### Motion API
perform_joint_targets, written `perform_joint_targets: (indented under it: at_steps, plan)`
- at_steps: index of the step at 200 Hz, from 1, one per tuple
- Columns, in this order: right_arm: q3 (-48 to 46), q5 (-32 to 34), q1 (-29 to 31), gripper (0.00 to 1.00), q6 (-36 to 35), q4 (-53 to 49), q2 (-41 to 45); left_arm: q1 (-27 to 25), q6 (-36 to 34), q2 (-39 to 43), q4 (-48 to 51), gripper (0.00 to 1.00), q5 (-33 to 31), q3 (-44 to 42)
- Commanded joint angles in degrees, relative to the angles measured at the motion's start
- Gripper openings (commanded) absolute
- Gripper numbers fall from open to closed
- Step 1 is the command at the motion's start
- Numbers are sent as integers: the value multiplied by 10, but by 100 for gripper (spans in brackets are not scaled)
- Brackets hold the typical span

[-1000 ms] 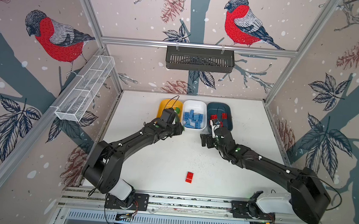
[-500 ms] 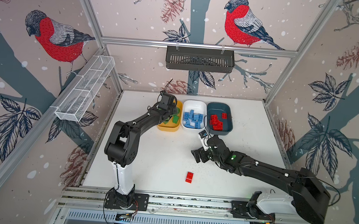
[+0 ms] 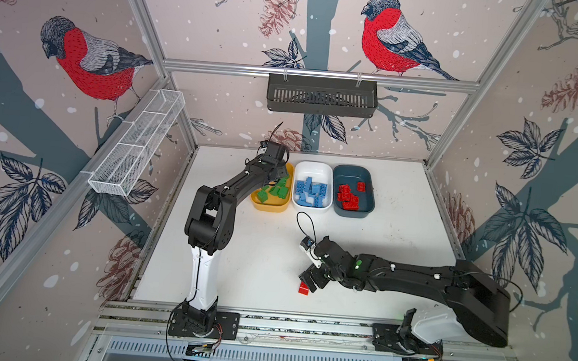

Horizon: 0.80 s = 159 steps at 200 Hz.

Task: Sort the legos into containers by color
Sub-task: 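Close the right gripper on the small red brick on the table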

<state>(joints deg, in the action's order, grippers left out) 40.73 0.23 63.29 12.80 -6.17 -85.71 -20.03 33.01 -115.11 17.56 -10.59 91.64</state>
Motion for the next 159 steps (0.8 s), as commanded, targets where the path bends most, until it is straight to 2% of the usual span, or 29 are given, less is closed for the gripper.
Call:
perform_joint_targets:
  at_steps: [1, 53, 78, 90, 105, 127, 159]
  plan:
    - [18, -4, 18, 100, -15, -34, -25, 1, 2, 41, -37, 76, 35, -38]
    - [24, 6, 46, 98, 26, -79, -18, 7, 0, 109, -57, 85, 34, -111]
    - [68, 63, 50, 91, 157, -156, -25, 10, -2, 119, -54, 87, 35, -128]
    - [87, 69, 55, 87, 230, -186, -31, 11, -1, 124, -61, 89, 35, -141]
    - [99, 68, 73, 85, 285, -195, -36, 12, 0, 130, -72, 91, 40, -159]
    - [126, 69, 84, 81, 318, -197, -64, 16, -1, 129, -82, 92, 53, -172]
    - [173, 94, 96, 74, 344, -262, -132, 21, -5, 128, -87, 93, 65, -185]
